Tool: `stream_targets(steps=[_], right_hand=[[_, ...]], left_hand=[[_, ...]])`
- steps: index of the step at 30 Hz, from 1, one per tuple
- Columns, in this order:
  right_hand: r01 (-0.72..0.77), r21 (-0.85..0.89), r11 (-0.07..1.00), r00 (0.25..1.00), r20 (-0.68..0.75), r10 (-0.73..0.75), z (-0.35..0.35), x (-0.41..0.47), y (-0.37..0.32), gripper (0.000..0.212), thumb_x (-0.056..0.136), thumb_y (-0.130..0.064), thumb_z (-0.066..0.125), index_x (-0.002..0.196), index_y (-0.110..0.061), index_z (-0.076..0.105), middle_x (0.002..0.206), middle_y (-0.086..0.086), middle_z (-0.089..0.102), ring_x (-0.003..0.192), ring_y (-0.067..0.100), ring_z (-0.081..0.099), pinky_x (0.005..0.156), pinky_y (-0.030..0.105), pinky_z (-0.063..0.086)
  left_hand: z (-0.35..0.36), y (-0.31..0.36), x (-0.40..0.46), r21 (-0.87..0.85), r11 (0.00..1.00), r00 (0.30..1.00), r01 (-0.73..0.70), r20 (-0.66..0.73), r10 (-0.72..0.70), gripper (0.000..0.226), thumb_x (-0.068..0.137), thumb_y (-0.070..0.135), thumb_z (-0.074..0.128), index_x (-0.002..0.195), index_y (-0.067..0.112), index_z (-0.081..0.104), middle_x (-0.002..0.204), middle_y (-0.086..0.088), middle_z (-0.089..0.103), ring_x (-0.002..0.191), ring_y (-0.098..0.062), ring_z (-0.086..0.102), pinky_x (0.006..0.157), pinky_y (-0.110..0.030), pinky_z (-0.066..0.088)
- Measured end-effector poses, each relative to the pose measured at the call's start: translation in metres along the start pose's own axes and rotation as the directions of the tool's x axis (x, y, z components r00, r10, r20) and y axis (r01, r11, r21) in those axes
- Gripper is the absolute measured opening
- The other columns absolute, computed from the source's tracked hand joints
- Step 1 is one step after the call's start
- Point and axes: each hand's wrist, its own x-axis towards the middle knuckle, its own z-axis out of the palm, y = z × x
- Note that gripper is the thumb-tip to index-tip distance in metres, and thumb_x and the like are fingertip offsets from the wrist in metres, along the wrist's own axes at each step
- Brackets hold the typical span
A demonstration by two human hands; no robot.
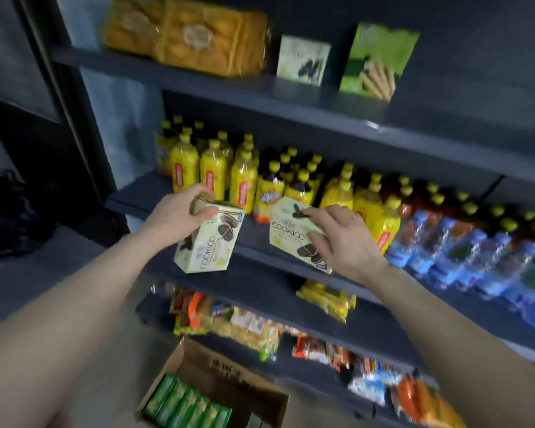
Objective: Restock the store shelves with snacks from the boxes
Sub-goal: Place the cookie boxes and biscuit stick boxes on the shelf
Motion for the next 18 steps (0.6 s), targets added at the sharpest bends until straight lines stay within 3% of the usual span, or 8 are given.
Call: stream_targets(steps=[4, 7, 11, 13, 16, 18], right_hand=[[0.099, -0.043, 0.994, 0.986, -0.127, -0.104, -0.056, 0.067, -0.01, 0.044, 0.096, -0.039, 0.046, 0.133, -0.018, 0.056, 0.11, 0.009, 0.06, 0.1, 0.035, 0.056, 0.09, 0.047, 0.046], [0.122, -0.061, 0.991, 0.961, -0.244, -0.133, -0.097, 0.107, -0.011, 0.042, 0.099, -0.037, 0.048, 0.133, -0.015, 0.056, 0.109, 0.011, 0.061, 0.101, 0.032, 0.055, 0.088, 0.042, 0.044], [0.023, 0.06, 0.998, 0.914, -0.406, 0.004, -0.138, 0.153, -0.003, 0.037, 0.101, -0.033, 0.052, 0.136, -0.023, 0.052, 0.112, 0.01, 0.061, 0.105, 0.028, 0.054, 0.088, 0.037, 0.04], [-0.093, 0.118, 0.989, 0.908, -0.397, 0.133, -0.147, 0.181, 0.007, 0.035, 0.101, -0.038, 0.051, 0.135, -0.029, 0.05, 0.117, 0.009, 0.06, 0.107, 0.029, 0.055, 0.089, 0.038, 0.041], [-0.214, 0.117, 0.97, 0.938, -0.253, 0.237, -0.145, 0.219, 0.023, 0.034, 0.1, -0.041, 0.05, 0.133, -0.031, 0.048, 0.122, 0.014, 0.059, 0.106, 0.036, 0.057, 0.09, 0.043, 0.044], [-0.24, 0.103, 0.965, 0.951, -0.174, 0.255, -0.137, 0.237, 0.031, 0.034, 0.102, -0.039, 0.048, 0.134, -0.028, 0.048, 0.124, 0.017, 0.058, 0.107, 0.038, 0.055, 0.082, 0.035, 0.032]], left_hand=[[-0.071, 0.021, 0.034, -0.076, 0.996, 0.976, -0.053, -0.216, 0.035, 0.037, 0.092, 0.045, 0.064, 0.123, 0.028, 0.052, 0.122, 0.0, 0.061, 0.115, -0.025, 0.057, 0.098, -0.043, 0.046], [-0.113, 0.032, 0.062, -0.129, 0.989, 0.96, -0.07, -0.277, 0.032, 0.034, 0.093, 0.048, 0.061, 0.12, 0.03, 0.054, 0.117, 0.002, 0.062, 0.11, -0.022, 0.059, 0.088, -0.038, 0.046], [-0.143, 0.047, 0.091, -0.115, 0.987, 0.946, -0.108, -0.316, 0.067, 0.029, 0.094, 0.052, 0.057, 0.115, 0.033, 0.056, 0.117, 0.001, 0.064, 0.107, -0.02, 0.06, 0.081, -0.033, 0.041], [-0.149, 0.055, 0.1, -0.102, 0.989, 0.946, -0.111, -0.317, 0.073, 0.029, 0.094, 0.053, 0.055, 0.116, 0.033, 0.057, 0.118, 0.002, 0.063, 0.108, -0.019, 0.058, 0.082, -0.034, 0.041], [-0.15, 0.065, 0.111, -0.097, 0.988, 0.95, -0.119, -0.3, 0.085, 0.031, 0.095, 0.053, 0.052, 0.118, 0.032, 0.056, 0.12, 0.001, 0.063, 0.107, -0.019, 0.059, 0.082, -0.035, 0.044], [-0.151, 0.068, 0.116, -0.112, 0.985, 0.951, -0.127, -0.297, 0.089, 0.029, 0.095, 0.054, 0.052, 0.116, 0.034, 0.055, 0.118, 0.001, 0.064, 0.104, -0.018, 0.06, 0.076, -0.032, 0.044]])
